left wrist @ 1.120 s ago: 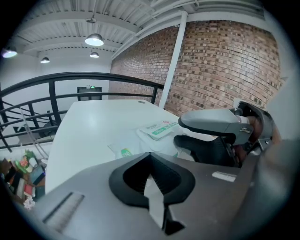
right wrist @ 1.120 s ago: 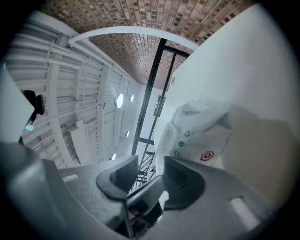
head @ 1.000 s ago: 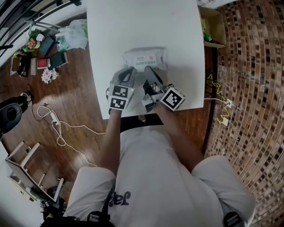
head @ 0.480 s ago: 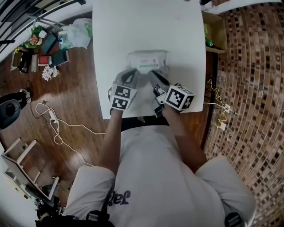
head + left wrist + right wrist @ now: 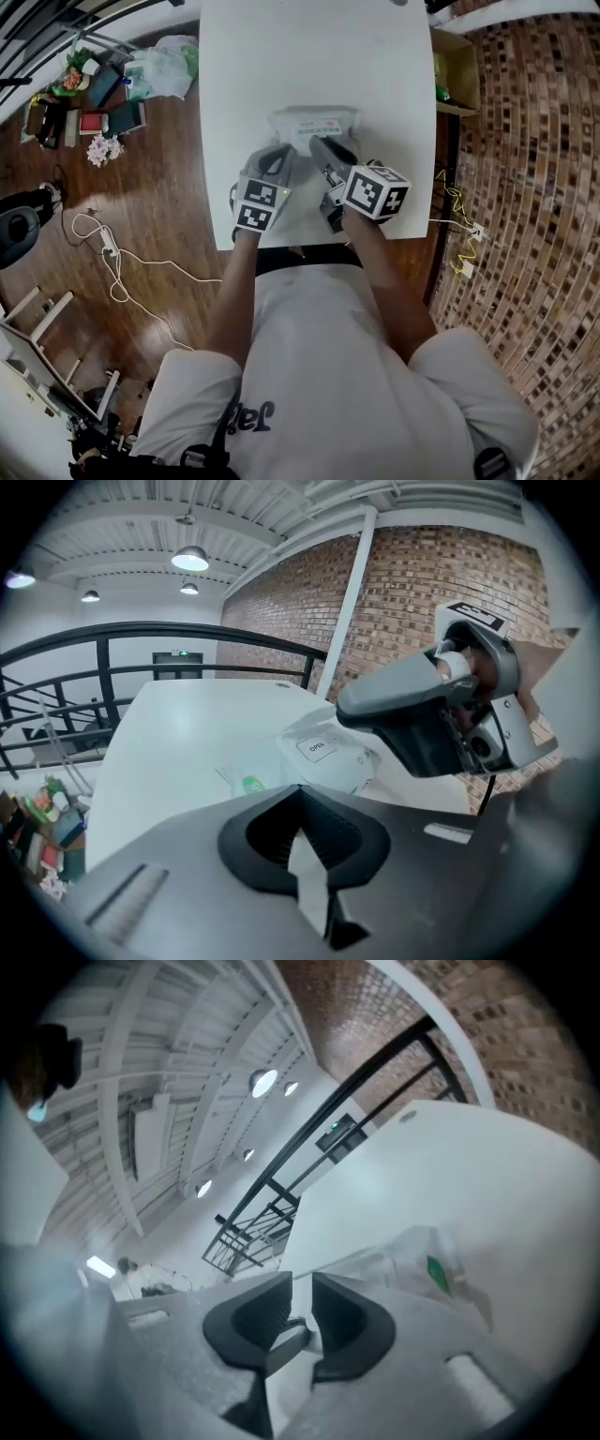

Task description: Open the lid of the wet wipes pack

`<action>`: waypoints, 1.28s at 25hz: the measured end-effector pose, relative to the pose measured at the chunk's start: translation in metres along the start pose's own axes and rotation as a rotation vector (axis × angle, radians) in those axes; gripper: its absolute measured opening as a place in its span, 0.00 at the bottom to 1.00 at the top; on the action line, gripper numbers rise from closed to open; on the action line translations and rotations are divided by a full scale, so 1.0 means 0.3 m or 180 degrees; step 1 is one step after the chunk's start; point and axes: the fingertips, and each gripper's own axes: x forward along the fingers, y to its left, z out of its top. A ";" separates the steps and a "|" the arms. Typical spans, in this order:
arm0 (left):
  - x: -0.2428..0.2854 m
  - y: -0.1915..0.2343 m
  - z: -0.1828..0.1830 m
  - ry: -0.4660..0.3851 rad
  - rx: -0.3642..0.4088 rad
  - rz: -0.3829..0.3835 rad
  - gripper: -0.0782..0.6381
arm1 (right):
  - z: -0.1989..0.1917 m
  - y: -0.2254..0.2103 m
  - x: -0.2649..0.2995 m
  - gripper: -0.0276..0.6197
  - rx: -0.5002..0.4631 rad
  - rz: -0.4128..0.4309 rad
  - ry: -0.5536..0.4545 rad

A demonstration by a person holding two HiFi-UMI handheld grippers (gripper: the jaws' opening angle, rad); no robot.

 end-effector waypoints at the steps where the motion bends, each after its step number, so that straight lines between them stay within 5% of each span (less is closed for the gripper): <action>1: -0.001 -0.001 -0.001 -0.0001 -0.0005 -0.0003 0.13 | 0.016 0.005 0.005 0.12 -0.0287 -0.0052 0.0072; 5: -0.003 -0.001 -0.001 -0.0008 -0.0013 -0.0011 0.13 | 0.102 -0.018 0.037 0.08 -0.1466 -0.0437 0.0316; 8: -0.004 0.004 -0.002 -0.0014 -0.0022 -0.0005 0.13 | 0.126 -0.036 0.106 0.08 -0.1981 -0.0480 0.0658; 13: -0.003 0.003 -0.003 -0.0024 -0.0025 -0.0021 0.13 | 0.124 -0.102 0.206 0.07 -0.2454 -0.0513 0.1323; 18: 0.000 -0.004 -0.002 -0.0027 -0.0023 -0.0011 0.13 | 0.074 -0.186 0.235 0.03 -0.2548 -0.0540 0.1901; 22: -0.005 -0.002 -0.006 0.0025 -0.0002 -0.0003 0.13 | 0.086 -0.188 0.223 0.03 -0.2372 -0.0617 0.1699; 26: -0.032 0.004 -0.003 0.0084 0.0002 -0.0003 0.13 | 0.120 -0.136 0.140 0.03 -0.2198 -0.0580 0.1108; 32: -0.190 -0.005 0.041 -0.0185 -0.0049 -0.0035 0.13 | 0.041 -0.002 -0.085 0.03 -0.1937 -0.0569 0.0327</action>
